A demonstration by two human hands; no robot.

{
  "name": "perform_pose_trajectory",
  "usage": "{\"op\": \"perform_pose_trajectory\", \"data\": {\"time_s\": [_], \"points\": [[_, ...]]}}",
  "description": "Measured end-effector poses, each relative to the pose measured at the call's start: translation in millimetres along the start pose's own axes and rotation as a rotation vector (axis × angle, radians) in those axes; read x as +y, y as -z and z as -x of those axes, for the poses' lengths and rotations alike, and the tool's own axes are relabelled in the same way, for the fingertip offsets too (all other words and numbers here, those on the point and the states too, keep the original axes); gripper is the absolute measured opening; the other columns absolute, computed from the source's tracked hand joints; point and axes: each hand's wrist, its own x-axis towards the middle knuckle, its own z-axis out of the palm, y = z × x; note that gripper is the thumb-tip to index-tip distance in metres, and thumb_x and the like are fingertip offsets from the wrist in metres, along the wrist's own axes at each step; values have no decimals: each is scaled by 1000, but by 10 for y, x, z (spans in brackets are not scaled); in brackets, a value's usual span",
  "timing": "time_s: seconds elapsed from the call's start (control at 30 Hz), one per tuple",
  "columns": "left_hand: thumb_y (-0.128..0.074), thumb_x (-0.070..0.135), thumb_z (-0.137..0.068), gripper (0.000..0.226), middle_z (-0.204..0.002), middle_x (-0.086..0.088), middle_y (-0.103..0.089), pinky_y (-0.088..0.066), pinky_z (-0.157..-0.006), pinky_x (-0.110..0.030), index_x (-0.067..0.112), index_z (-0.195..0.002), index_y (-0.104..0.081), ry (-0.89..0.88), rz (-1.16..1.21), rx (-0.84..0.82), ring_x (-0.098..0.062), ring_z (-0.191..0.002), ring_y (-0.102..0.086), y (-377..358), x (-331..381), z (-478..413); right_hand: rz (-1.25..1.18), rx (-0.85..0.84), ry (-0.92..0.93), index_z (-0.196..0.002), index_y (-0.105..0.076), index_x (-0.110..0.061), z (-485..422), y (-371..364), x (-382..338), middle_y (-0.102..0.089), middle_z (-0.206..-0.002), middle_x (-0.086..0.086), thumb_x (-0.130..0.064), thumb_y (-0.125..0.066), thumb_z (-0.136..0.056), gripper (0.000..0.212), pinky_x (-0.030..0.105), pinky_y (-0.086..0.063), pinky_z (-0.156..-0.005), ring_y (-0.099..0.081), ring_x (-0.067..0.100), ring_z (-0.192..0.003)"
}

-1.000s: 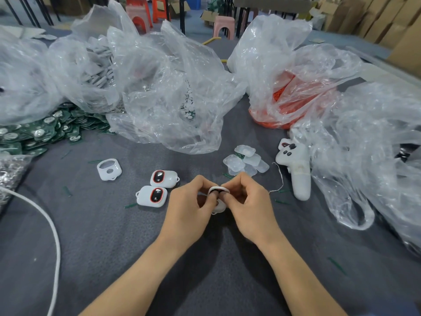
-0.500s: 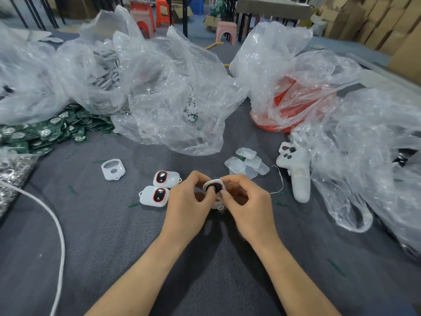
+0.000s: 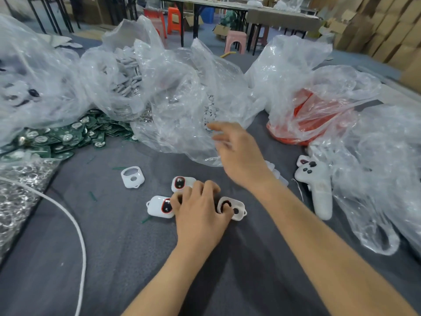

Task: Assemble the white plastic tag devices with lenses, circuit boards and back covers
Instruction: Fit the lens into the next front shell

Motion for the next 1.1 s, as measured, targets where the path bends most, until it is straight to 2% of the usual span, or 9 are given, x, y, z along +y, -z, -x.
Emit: {"op": "perform_pose_trajectory", "data": {"time_s": [0.1,0.33,0.43,0.5,0.67,0.83,0.93,1.0,1.1], "points": [[-56,38,-78,23,-102,15,-54,-17,-95,-35,40,-101,-59,-58,25,9,-16,-103,-48,-1,19,20,68,-185,-224,-131,-56,-10,-633,-141,136,-57,-133,7,2,-41,-93,42,24,-39,-104,-53,19,-122],[-52,35,-72,12,-91,13,-53,-22,-100,-42,34,-81,-59,-70,25,38,-20,-93,-50,-48,6,19,497,-77,-314,-108,-72,-12,-1176,-316,712,-68,-116,11,-1,-52,-88,30,31,-48,-92,-62,27,-106],[-54,33,-72,9,-90,12,-52,-21,-102,-43,33,-80,-59,-89,48,59,-20,-91,-51,-69,-3,27,462,-93,-275,-75,-69,-16,-1220,-365,754,-69,-90,5,-4,-55,-88,23,23,-42,-70,-57,19,-82],[-54,33,-71,9,-89,13,-52,-20,-103,-43,33,-80,-58,-99,42,64,-19,-92,-50,-75,3,31,471,-115,-220,-54,-45,-25,-1240,-352,740,-55,-67,-2,-4,-55,-88,41,21,-32,-56,-47,18,-71],[-50,33,-71,10,-87,14,-52,-20,-102,-43,33,-78,-57,-96,47,78,-17,-89,-50,-71,11,37,644,-138,-206,-64,-51,-16,-1317,-430,736,-59,-78,4,-6,-49,-93,31,23,-32,-51,-42,9,-55],[-52,32,-72,9,-87,15,-52,-21,-103,-44,33,-79,-57,-89,56,57,-16,-89,-49,-50,23,36,730,-197,-134,-86,-62,-4,-1310,-458,711,-64,-95,18,-6,-47,-96,18,29,-42,-69,-62,32,-86],[-50,31,-74,10,-88,14,-52,-20,-105,-45,32,-81,-58,-83,62,27,-17,-91,-48,-31,22,34,500,-82,-164,-64,-50,-13,-1174,-369,730,-57,-73,3,-5,-48,-93,30,24,-44,-62,-56,20,-70],[-47,31,-76,14,-90,14,-53,-19,-106,-44,32,-84,-59,-75,71,1,-17,-94,-48,-14,25,27,115,55,-327,-66,-57,-19,-1044,-274,687,-57,-71,-8,-9,-59,-90,26,17,-40,-55,-56,10,-63],[-44,34,-78,19,-94,15,-53,-14,-109,-42,33,-89,-59,-69,58,-41,-16,-100,-46,11,35,20,-607,145,-575,-77,-66,-8,-788,-74,555,-65,-68,3,-3,-67,-85,10,24,-48,-52,-60,14,-54]]}}
